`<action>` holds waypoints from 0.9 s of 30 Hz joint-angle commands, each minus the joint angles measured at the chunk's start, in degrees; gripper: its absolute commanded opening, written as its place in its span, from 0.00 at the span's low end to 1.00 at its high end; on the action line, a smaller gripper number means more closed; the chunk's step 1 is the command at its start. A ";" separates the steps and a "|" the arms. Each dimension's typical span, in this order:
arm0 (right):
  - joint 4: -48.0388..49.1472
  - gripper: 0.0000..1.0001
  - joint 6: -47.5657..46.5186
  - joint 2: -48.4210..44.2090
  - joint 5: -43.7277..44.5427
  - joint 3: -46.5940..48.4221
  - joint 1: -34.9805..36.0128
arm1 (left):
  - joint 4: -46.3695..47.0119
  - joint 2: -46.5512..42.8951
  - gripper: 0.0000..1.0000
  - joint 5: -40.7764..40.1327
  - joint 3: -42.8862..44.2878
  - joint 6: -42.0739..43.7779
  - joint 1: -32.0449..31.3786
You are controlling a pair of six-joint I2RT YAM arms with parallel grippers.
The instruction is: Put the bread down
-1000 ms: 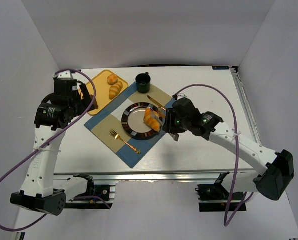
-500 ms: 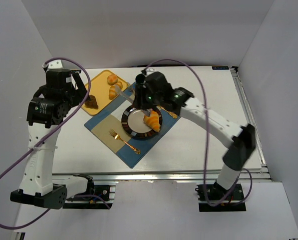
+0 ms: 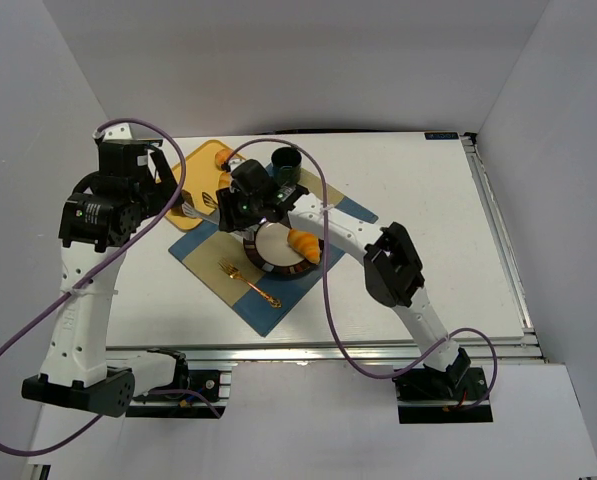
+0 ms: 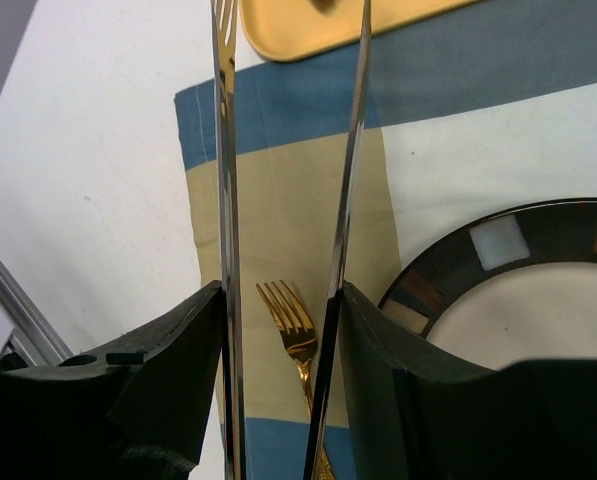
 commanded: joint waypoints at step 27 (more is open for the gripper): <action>9.74 0.57 -4.15 12.43 0.17 9.55 0.62 | -2.36 -2.74 0.98 -0.13 -2.59 1.23 -0.29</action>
